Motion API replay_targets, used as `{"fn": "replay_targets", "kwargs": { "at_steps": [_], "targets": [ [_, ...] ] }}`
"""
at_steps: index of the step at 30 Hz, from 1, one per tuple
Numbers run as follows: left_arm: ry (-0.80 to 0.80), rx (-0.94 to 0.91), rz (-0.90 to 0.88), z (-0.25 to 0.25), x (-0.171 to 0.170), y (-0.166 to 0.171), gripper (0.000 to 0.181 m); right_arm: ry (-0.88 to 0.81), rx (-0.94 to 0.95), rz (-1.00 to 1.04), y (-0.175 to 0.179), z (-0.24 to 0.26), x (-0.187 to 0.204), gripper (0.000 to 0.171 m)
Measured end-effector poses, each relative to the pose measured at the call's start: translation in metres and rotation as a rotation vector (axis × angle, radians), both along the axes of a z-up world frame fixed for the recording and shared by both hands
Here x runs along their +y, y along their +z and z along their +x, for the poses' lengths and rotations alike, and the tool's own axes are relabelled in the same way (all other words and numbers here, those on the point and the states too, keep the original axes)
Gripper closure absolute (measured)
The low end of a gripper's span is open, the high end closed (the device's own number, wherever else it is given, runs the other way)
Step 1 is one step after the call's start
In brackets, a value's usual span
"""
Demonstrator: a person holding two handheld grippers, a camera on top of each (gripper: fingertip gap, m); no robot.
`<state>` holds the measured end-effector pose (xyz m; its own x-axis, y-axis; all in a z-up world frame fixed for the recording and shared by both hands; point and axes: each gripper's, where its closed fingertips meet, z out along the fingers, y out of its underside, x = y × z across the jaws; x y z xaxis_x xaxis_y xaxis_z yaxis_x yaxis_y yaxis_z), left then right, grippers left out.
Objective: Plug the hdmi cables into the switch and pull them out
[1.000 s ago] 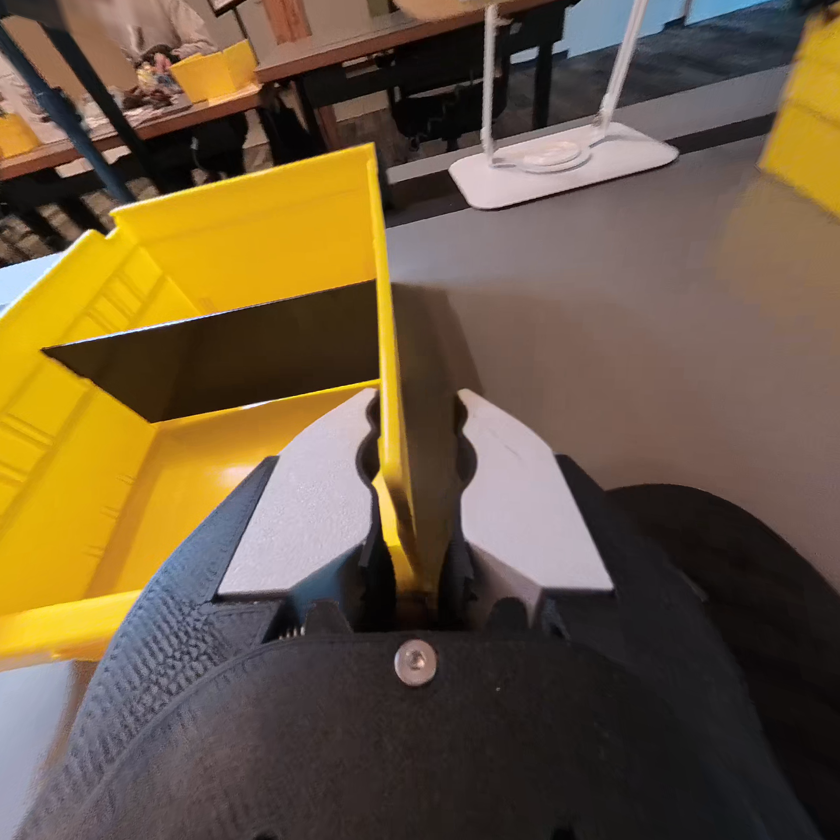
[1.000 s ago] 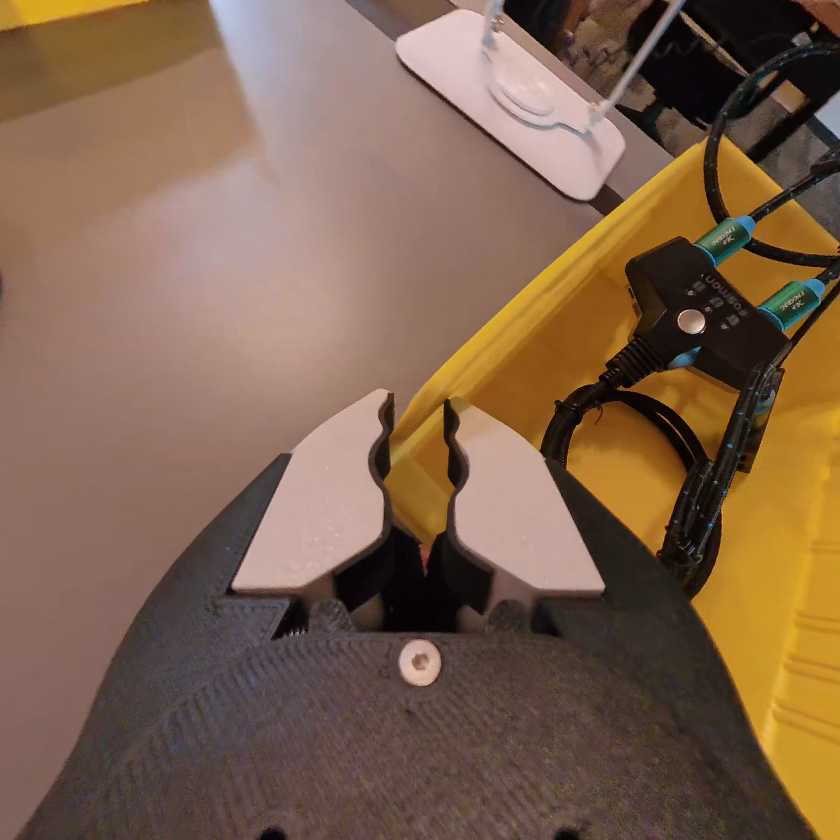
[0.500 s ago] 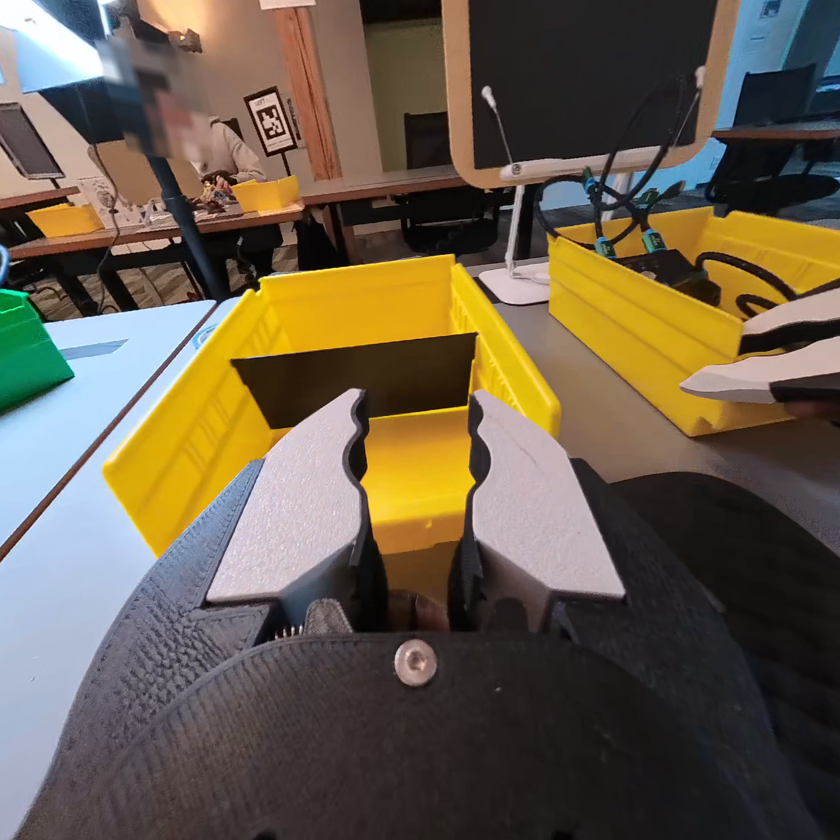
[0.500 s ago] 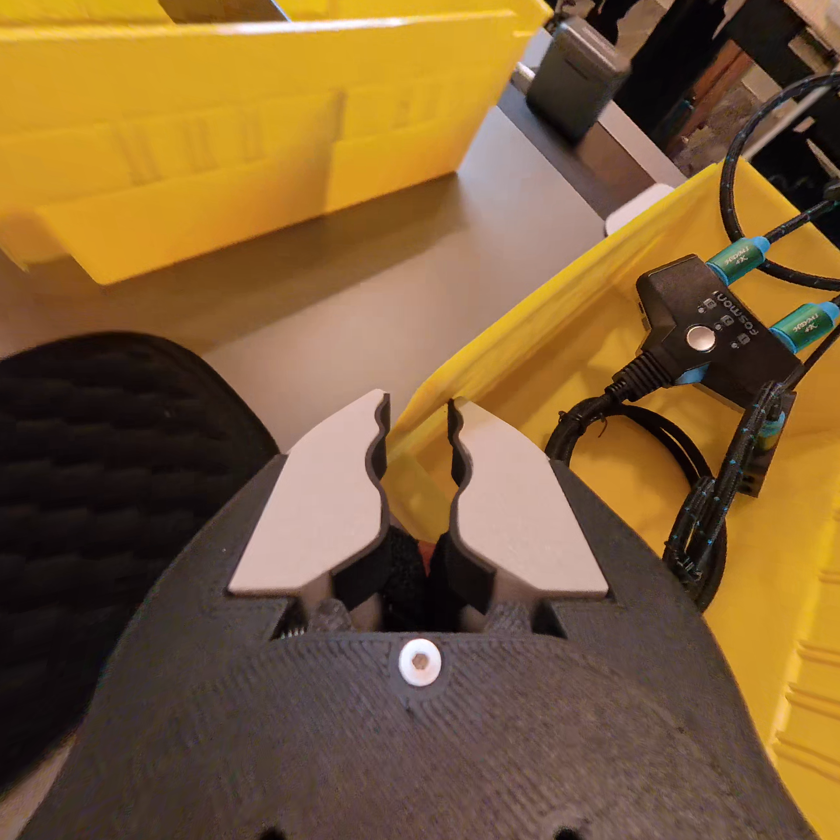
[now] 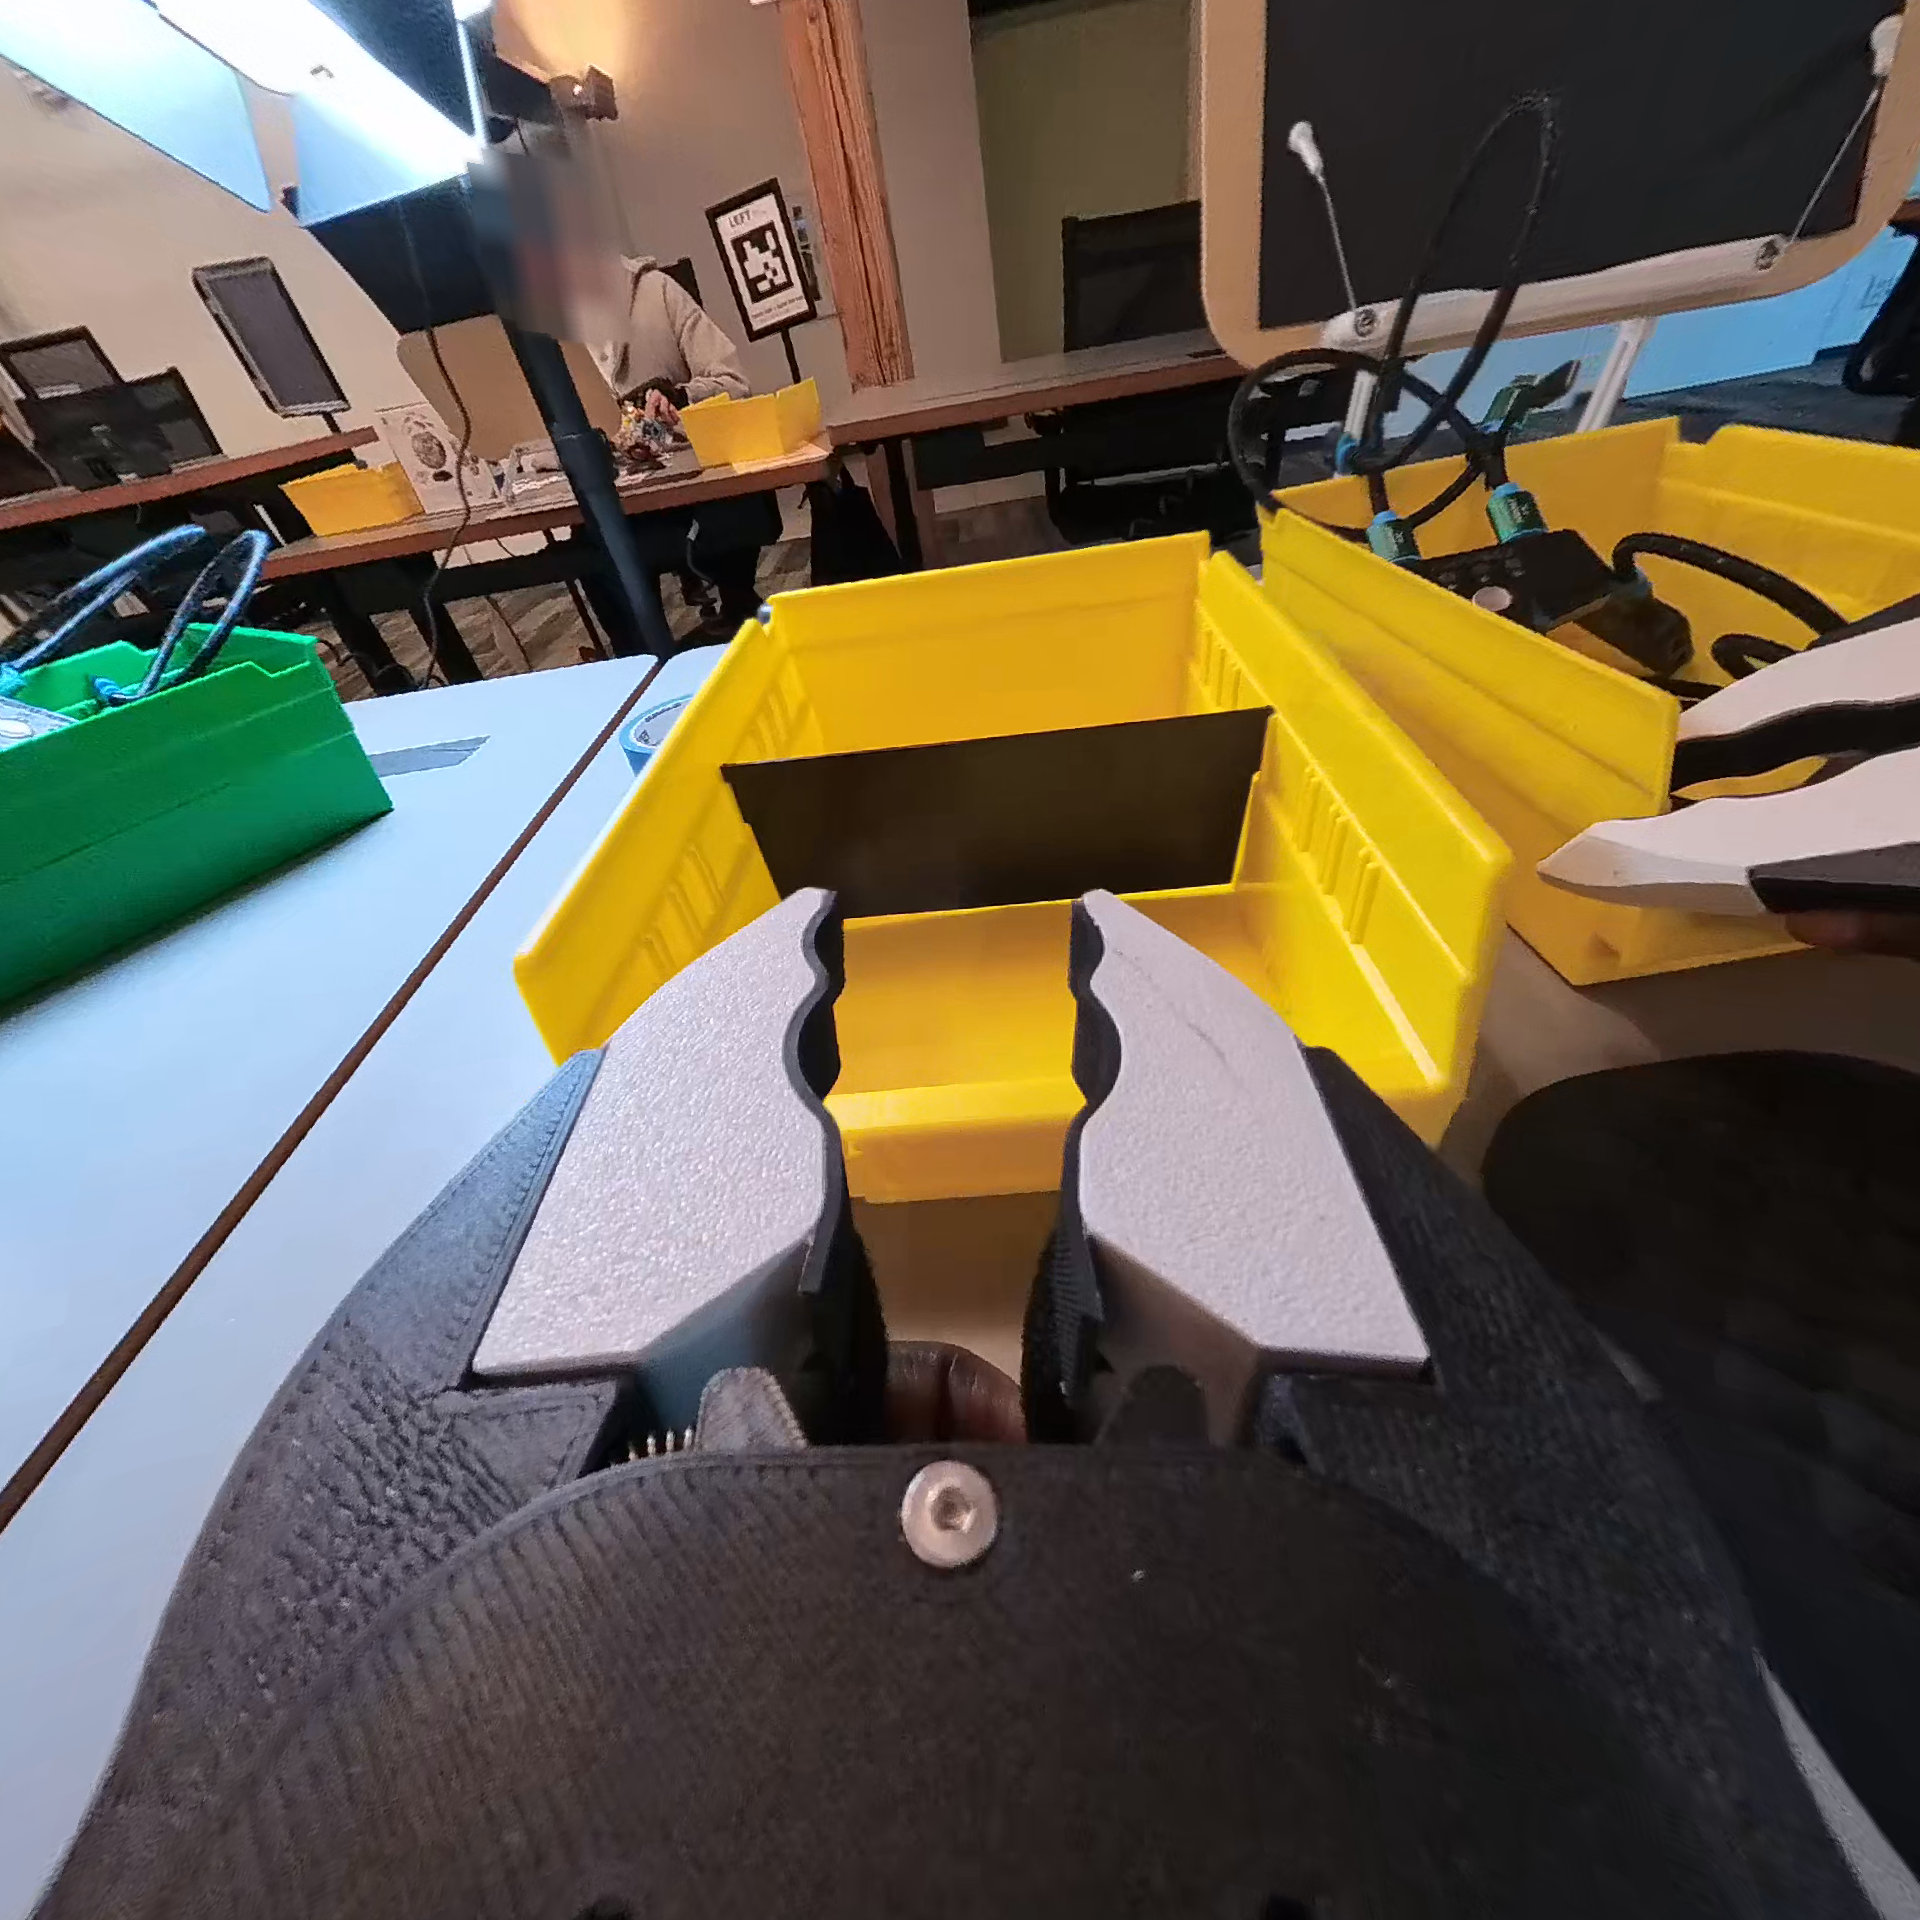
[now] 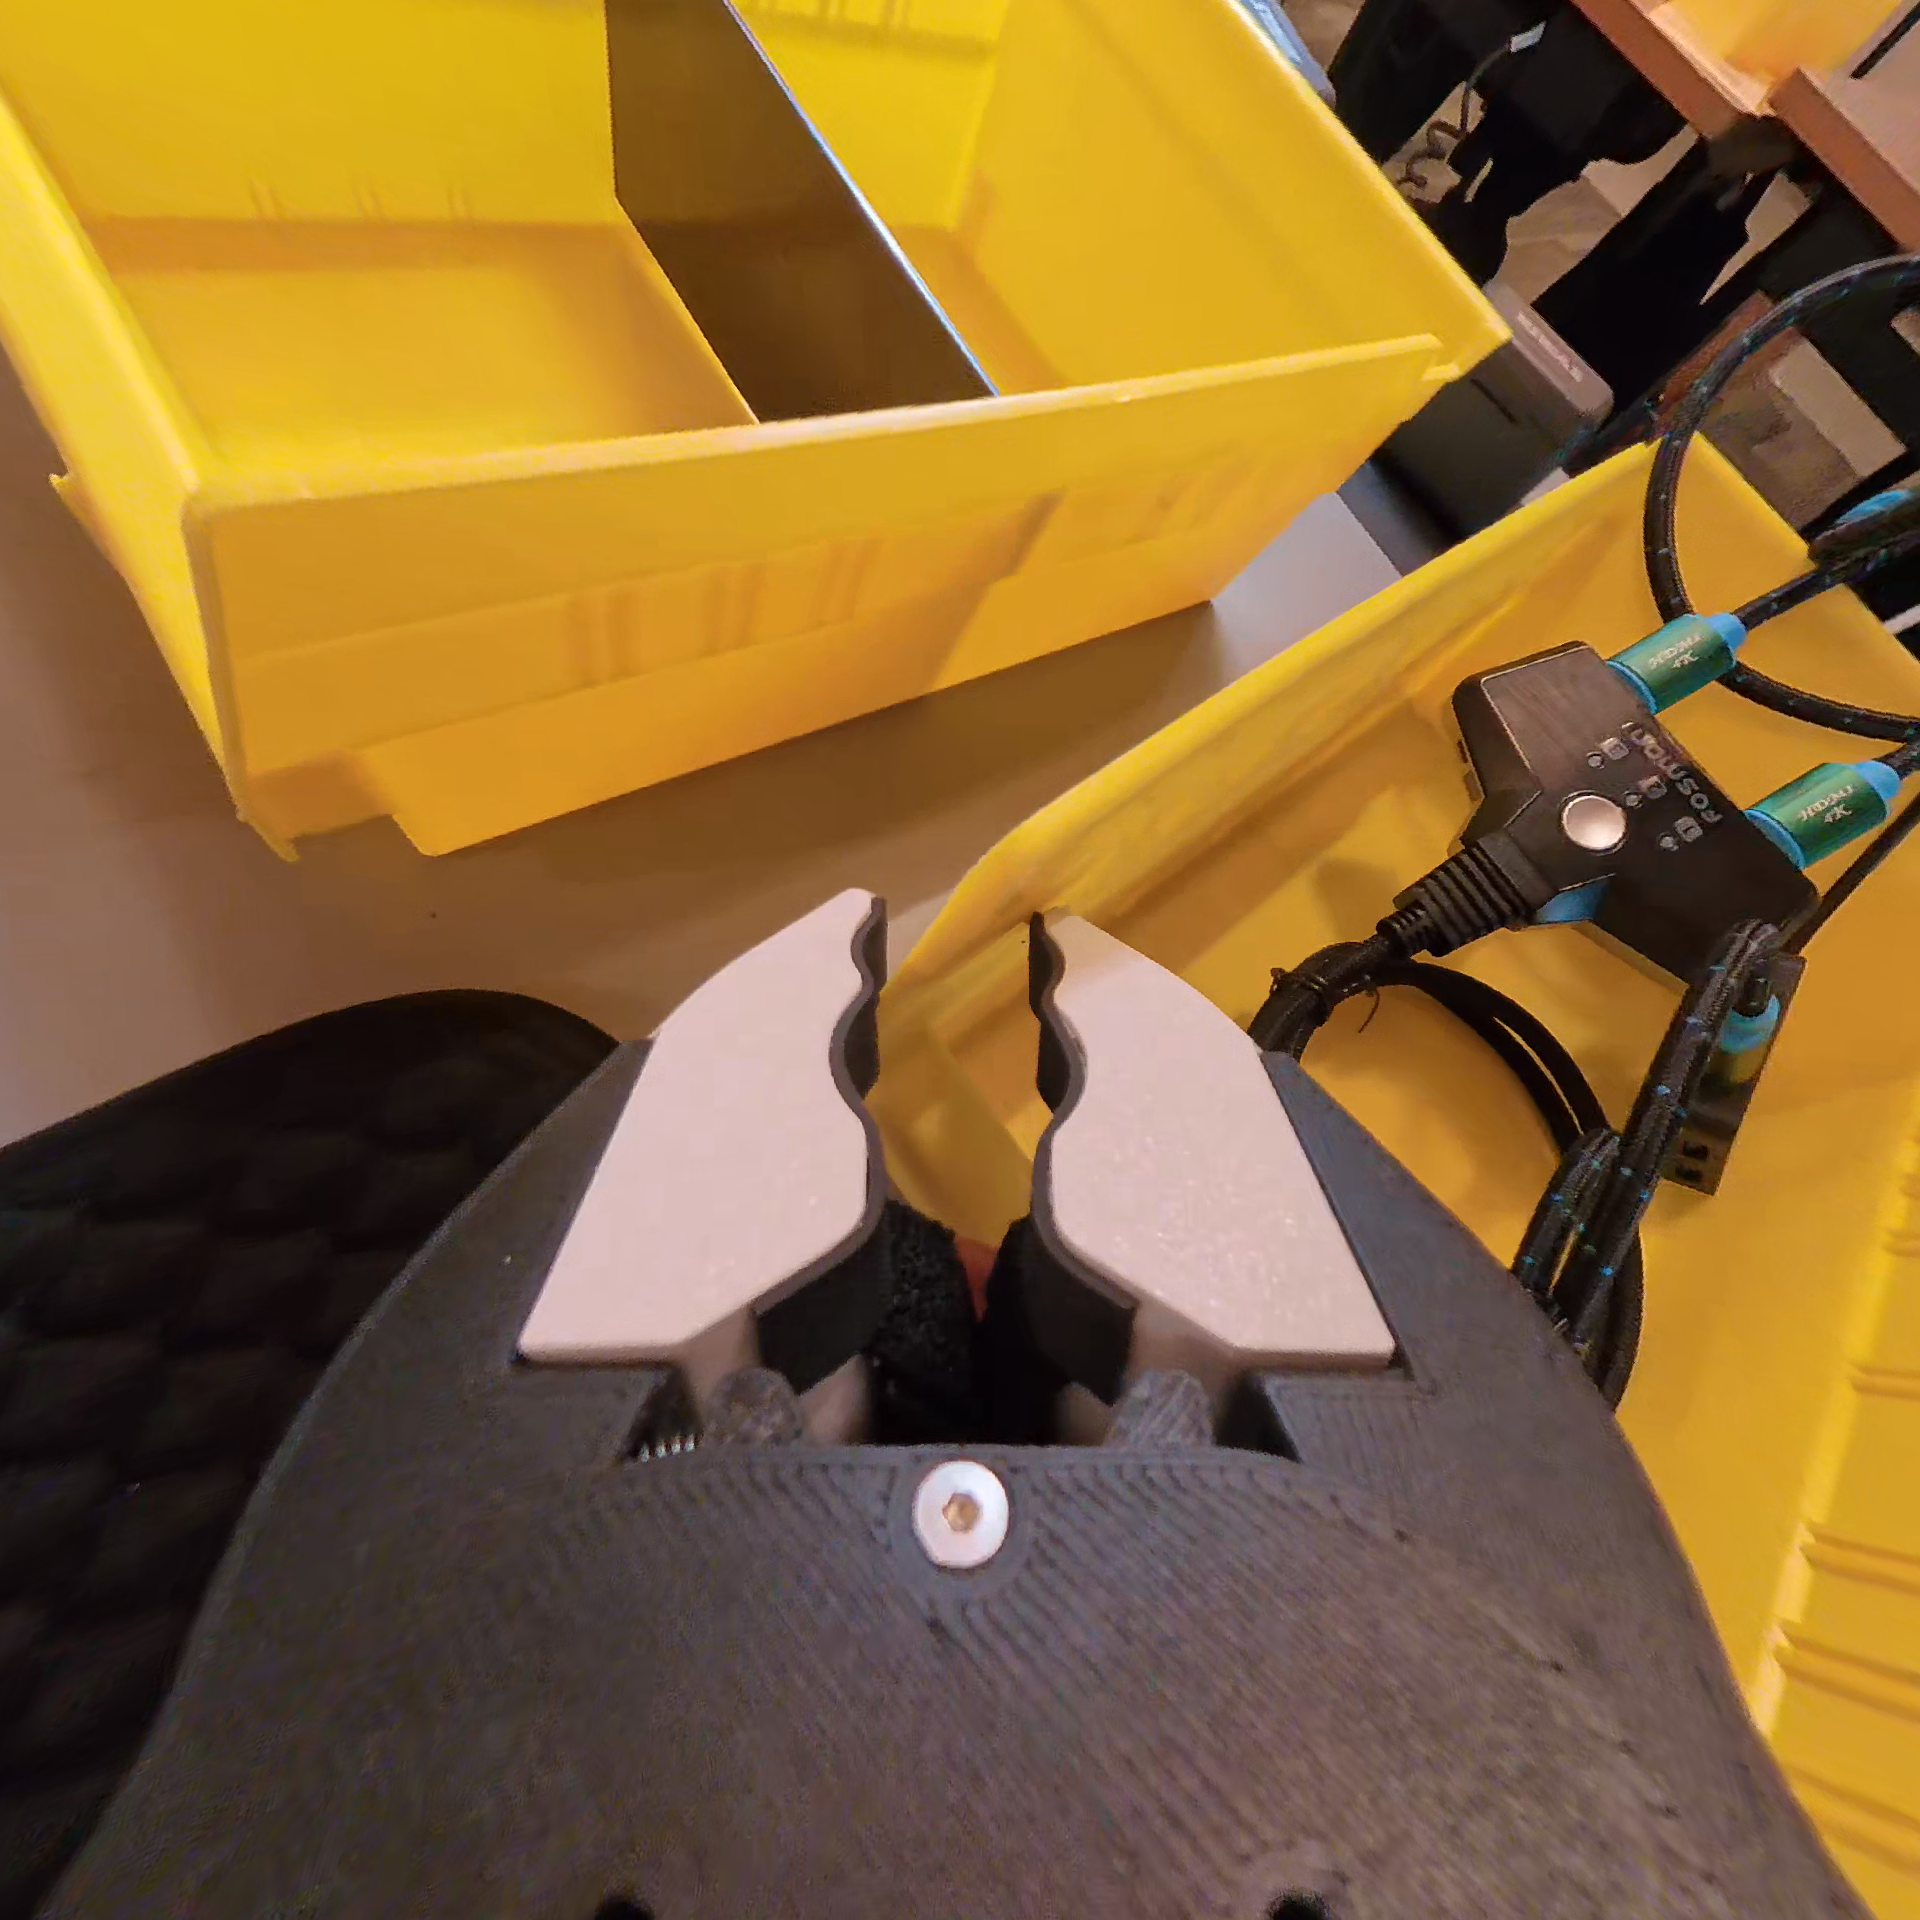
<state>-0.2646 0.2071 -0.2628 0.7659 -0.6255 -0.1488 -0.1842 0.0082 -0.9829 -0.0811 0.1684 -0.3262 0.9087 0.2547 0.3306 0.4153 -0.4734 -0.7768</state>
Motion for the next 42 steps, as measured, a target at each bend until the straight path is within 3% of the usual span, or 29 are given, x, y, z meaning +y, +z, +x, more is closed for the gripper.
{"fn": "replay_targets", "kwargs": {
  "at_steps": [4, 7, 10, 13, 15, 17, 19, 23, 24, 27, 30, 31, 33, 34, 37, 39, 42],
  "targets": [
    [0.072, -0.019, 0.004, -0.017, 0.012, -0.004, 0.129, -0.002, -0.003, 0.037, 0.002, 0.001, -0.004, 0.142],
    [0.171, -0.057, 0.023, -0.042, 0.028, -0.002, 0.113, -0.017, 0.025, 0.146, 0.02, 0.004, -0.018, 0.126],
    [0.237, -0.104, 0.021, -0.068, 0.052, -0.002, 0.103, 0.082, 0.251, 0.279, 0.049, -0.024, -0.038, 0.111],
    [0.151, -0.093, -0.089, -0.061, 0.076, -0.016, 0.102, 0.167, 0.385, 0.295, 0.057, -0.056, -0.047, 0.1],
    [0.03, -0.055, -0.174, -0.042, 0.084, -0.031, 0.112, 0.186, 0.355, 0.245, 0.048, -0.071, -0.042, 0.095],
    [0.014, 0.002, -0.214, -0.036, 0.09, -0.044, 0.143, 0.183, 0.324, 0.215, 0.041, -0.078, -0.033, 0.094],
    [0.043, 0.036, -0.184, -0.043, 0.088, -0.044, 0.176, 0.178, 0.324, 0.191, 0.034, -0.083, -0.027, 0.096],
    [-0.025, -0.026, -0.303, -0.043, 0.034, -0.045, 0.175, 0.143, 0.313, 0.121, 0.016, -0.08, -0.018, 0.095],
    [-0.002, -0.023, -0.286, -0.049, 0.025, -0.044, 0.171, 0.133, 0.314, 0.115, 0.015, -0.079, -0.017, 0.095],
    [0.013, -0.079, -0.204, -0.053, 0.021, -0.027, 0.134, 0.111, 0.291, 0.104, 0.013, -0.073, -0.013, 0.099],
    [0.023, -0.053, -0.242, -0.051, 0.035, -0.03, 0.122, 0.105, 0.288, 0.075, 0.01, -0.073, -0.008, 0.104],
    [0.025, -0.026, -0.25, -0.049, 0.042, -0.036, 0.124, 0.103, 0.27, 0.064, 0.008, -0.073, -0.005, 0.106],
    [-0.027, 0.03, -0.28, -0.037, 0.046, -0.051, 0.165, 0.091, 0.195, 0.041, 0.001, -0.069, 0.001, 0.126],
    [0.022, 0.042, -0.255, -0.038, 0.05, -0.052, 0.171, 0.086, 0.125, 0.058, 0.002, -0.064, 0.004, 0.139],
    [0.15, 0.133, -0.122, -0.042, 0.04, -0.04, 0.174, 0.091, 0.02, 0.123, 0.012, -0.058, 0.005, 0.146],
    [0.162, 0.01, -0.049, -0.04, 0.023, -0.013, 0.172, 0.095, 0.031, 0.181, 0.027, -0.054, -0.001, 0.15],
    [0.185, -0.034, 0.081, -0.036, 0.0, 0.032, 0.172, 0.095, -0.001, 0.313, 0.066, -0.047, -0.016, 0.15]
  ]
}}
